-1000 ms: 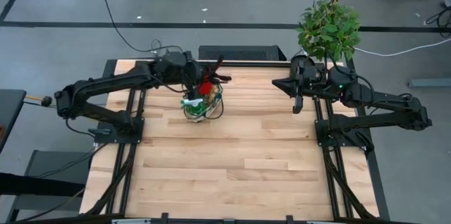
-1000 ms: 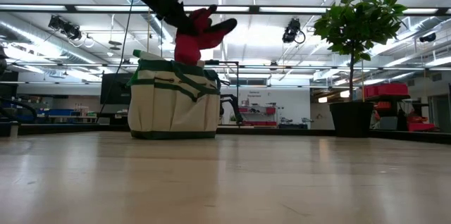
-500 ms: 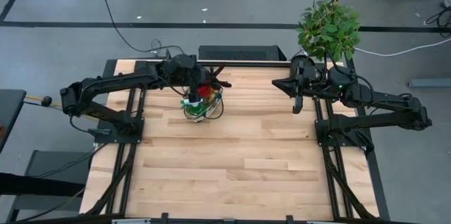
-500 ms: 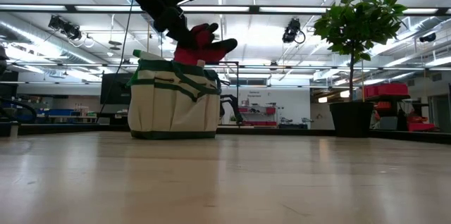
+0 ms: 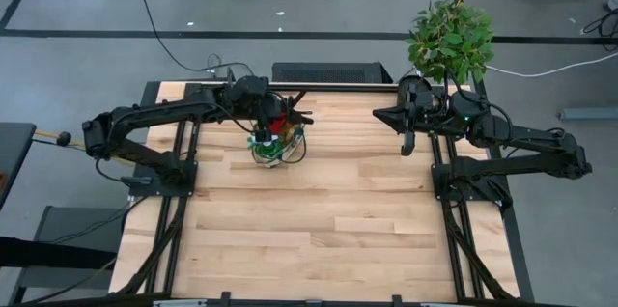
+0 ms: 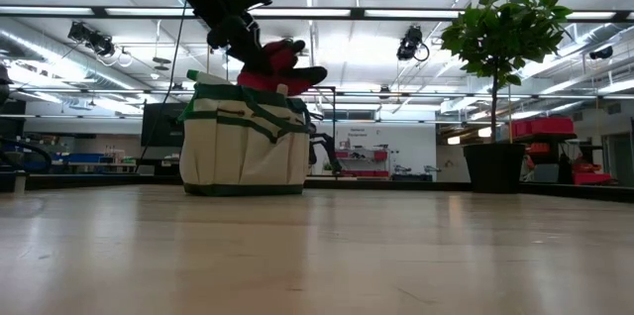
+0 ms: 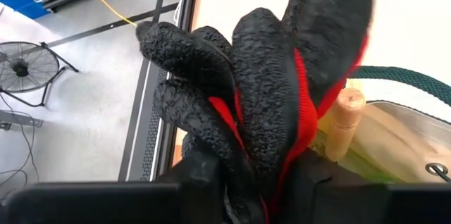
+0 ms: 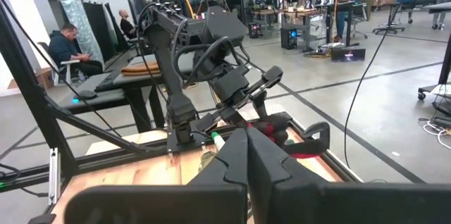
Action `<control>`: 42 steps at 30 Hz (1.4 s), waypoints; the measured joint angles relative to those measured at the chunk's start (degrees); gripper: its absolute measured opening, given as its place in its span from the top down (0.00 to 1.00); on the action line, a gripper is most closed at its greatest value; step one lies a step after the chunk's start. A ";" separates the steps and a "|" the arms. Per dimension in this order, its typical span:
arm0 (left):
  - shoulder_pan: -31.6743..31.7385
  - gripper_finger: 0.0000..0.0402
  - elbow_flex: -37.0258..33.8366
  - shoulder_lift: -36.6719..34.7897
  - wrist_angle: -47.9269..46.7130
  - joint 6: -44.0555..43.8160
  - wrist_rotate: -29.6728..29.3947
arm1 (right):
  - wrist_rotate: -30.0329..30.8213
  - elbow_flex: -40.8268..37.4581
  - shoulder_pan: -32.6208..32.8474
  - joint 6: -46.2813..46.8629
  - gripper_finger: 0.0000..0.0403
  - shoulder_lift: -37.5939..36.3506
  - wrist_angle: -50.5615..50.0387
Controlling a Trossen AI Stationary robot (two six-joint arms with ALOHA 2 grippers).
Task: Pick & Place Garden tools in Gardening bag
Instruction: Put the red gloves into the gardening bag
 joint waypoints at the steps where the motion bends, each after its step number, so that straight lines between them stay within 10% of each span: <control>1: 0.00 0.73 0.00 0.00 -0.02 -0.21 0.00 | 0.00 0.00 0.00 0.00 1.00 0.00 0.00; 11: 0.00 0.50 0.00 -0.02 0.11 -4.22 0.13 | 0.00 0.00 0.00 0.02 1.00 0.00 0.00; 42: 0.00 0.36 0.02 -0.04 1.34 -17.03 0.00 | -0.15 0.00 0.00 0.21 1.00 0.00 -0.02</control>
